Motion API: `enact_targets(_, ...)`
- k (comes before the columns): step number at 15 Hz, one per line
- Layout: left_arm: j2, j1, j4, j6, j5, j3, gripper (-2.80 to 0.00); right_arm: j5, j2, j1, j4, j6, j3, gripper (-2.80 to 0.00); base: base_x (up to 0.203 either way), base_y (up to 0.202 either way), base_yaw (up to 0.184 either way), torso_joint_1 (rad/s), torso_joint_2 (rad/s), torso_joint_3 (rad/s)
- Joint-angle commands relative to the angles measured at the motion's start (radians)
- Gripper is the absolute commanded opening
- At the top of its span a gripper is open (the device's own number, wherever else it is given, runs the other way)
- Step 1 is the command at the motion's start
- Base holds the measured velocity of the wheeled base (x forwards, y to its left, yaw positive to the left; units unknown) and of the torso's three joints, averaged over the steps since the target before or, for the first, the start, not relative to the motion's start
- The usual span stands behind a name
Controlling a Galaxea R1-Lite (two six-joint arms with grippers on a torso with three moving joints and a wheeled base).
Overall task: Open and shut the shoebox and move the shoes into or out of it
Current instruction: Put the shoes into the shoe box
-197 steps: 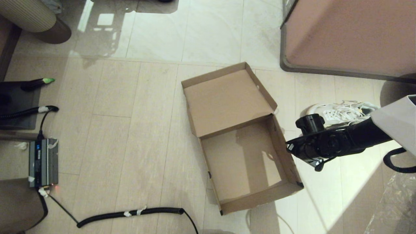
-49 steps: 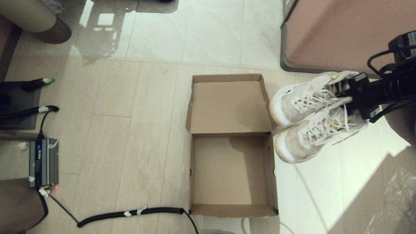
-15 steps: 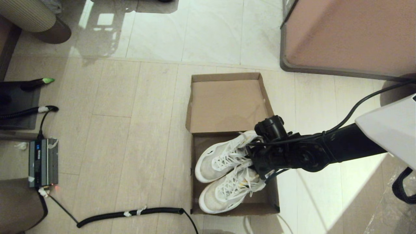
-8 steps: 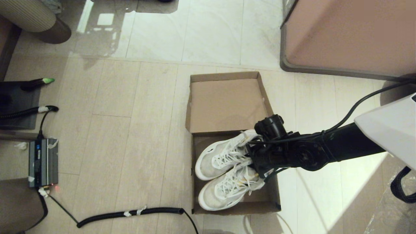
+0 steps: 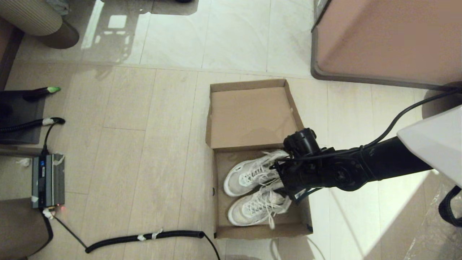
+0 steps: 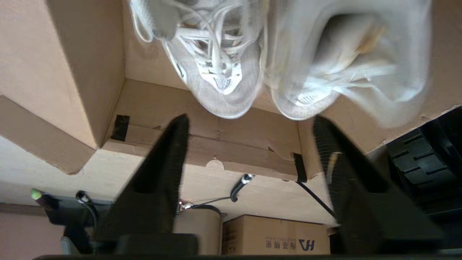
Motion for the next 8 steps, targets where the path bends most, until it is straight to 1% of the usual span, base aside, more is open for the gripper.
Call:
enact_targets(1, 0.0, 0.0, 0.0, 0.001, 0.0, 0.0, -2.8, 0.0, -0.051, 0.001, 0.003, 0.001, 0.009, 0.0, 0.0, 0.0, 0.0, 0.0, 0.0, 0.0)
enact_targets(3, -0.002, 0.0, 0.0, 0.0, -0.001, 0.0, -2.8, 0.005, -0.155, 0.01, 0.01, -0.032, 0.054, 0.0, 0.0, 0.0, 0.0, 0.0, 0.0, 0.0)
enact_targets(4, 0.0, 0.0, 0.0, -0.002, -0.002, 0.0, -2.8, 0.005, -0.214, 0.019, 0.012, -0.078, 0.097, 0.0, 0.0, 0.0, 0.0, 0.0, 0.0, 0.0)
enact_targets(5, -0.001, 0.0, 0.0, -0.003, -0.002, 0.0, -2.8, 0.003, -0.273, 0.025, 0.013, -0.147, 0.15, 0.0, 0.0, 0.0, 0.0, 0.0, 0.0, 0.0)
enact_targets(6, -0.001, 0.0, 0.0, -0.003, -0.002, 0.0, -2.8, 0.002, -0.336, 0.029, 0.016, -0.248, 0.213, 0.0, 0.0, 0.0, 0.0, 0.0, 0.0, 0.0)
enact_targets(8, -0.002, 0.0, -0.001, -0.004, 0.001, 0.0, -2.8, -0.007, -0.43, 0.029, 0.047, -0.574, 0.314, 0.0, 0.0, 0.0, 0.0, 0.0, 0.0, 0.0)
